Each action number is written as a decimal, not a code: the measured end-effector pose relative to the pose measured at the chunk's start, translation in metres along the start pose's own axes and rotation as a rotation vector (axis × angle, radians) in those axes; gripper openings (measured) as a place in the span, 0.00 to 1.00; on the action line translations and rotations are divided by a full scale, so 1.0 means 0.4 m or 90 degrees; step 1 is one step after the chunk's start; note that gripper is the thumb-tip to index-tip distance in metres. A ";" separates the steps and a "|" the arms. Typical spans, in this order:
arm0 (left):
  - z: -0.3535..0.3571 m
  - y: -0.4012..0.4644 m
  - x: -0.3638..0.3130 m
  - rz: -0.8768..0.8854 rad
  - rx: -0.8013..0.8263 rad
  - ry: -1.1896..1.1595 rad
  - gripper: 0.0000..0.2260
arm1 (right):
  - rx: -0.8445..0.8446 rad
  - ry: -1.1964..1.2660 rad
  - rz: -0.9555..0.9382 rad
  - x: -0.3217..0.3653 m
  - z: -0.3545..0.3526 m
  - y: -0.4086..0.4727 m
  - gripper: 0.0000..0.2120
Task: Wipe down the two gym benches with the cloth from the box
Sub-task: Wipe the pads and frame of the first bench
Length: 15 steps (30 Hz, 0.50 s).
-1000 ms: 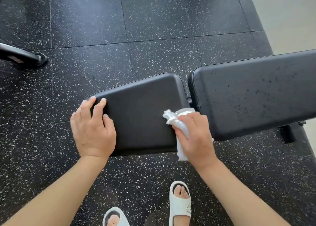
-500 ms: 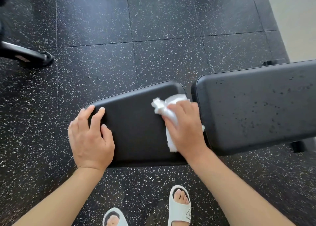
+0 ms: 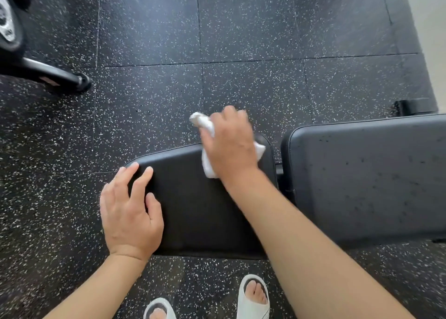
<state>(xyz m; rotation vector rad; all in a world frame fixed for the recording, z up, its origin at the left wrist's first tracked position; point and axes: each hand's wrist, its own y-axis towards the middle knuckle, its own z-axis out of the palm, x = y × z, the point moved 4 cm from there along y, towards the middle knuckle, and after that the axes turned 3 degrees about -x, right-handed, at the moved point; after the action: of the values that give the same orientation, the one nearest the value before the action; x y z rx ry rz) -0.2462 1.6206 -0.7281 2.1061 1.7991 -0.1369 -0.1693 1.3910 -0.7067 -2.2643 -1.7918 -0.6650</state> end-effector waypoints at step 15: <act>-0.004 0.004 -0.003 -0.011 0.020 -0.036 0.22 | -0.059 -0.012 -0.056 -0.123 -0.066 -0.055 0.11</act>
<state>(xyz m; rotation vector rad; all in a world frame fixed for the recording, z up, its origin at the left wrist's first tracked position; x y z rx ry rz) -0.2450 1.6197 -0.7259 2.0873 1.7939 -0.2283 -0.2050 1.3430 -0.7084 -2.2671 -1.9169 -0.7603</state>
